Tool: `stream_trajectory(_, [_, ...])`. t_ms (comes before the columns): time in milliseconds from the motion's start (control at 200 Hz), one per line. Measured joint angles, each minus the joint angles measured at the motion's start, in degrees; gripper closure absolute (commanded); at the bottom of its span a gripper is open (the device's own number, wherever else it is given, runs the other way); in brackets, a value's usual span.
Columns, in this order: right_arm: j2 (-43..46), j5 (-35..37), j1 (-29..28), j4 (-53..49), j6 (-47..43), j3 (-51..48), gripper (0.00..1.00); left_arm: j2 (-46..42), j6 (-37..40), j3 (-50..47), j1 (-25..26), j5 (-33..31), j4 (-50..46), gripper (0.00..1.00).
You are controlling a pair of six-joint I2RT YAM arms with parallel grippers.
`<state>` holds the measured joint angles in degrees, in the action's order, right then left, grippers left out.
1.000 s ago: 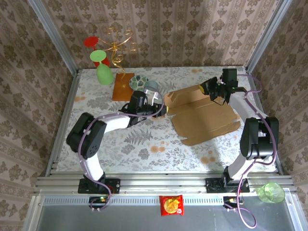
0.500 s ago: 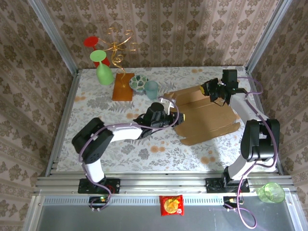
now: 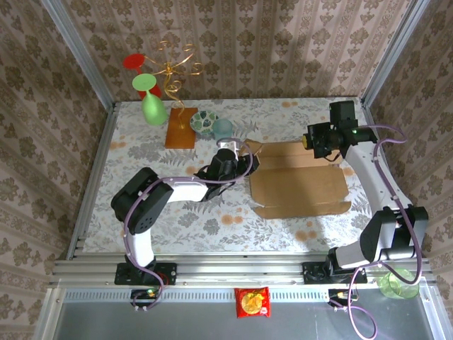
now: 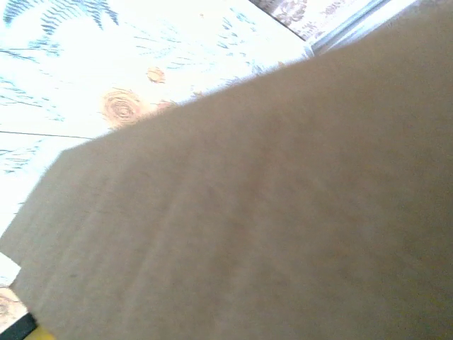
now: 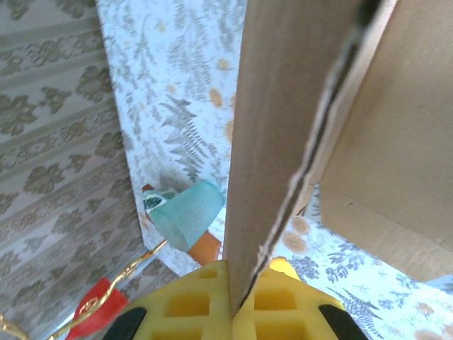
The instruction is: Fold the paper box
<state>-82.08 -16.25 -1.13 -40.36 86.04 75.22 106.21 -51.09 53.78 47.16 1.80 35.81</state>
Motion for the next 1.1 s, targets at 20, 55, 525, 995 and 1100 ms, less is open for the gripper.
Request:
stream_trajectory(20, [0.07,0.39,-0.02,-0.85,0.39,0.33,1.0,0.0,-0.17,-0.02,-0.02,-0.35,-0.42,0.52])
stream_trajectory(55, [0.11,1.03,-0.04,-2.12,1.11,1.01,1.0,0.0,-0.44,-0.15,-0.11,-0.87,-0.94,0.52])
stream_trajectory(525, [0.39,3.04,-0.26,-8.39,6.97,7.93,1.0,7.43,-0.5,-5.09,0.0,3.63,14.91,0.54])
stream_trajectory(995, [0.35,3.04,-0.22,-8.72,8.13,10.62,1.0,9.33,1.2,-3.04,1.14,2.54,16.28,0.79])
stream_trajectory(1100, [0.33,2.97,-0.11,-7.02,8.72,9.2,1.0,7.69,2.45,-3.04,2.8,0.7,13.66,0.79])
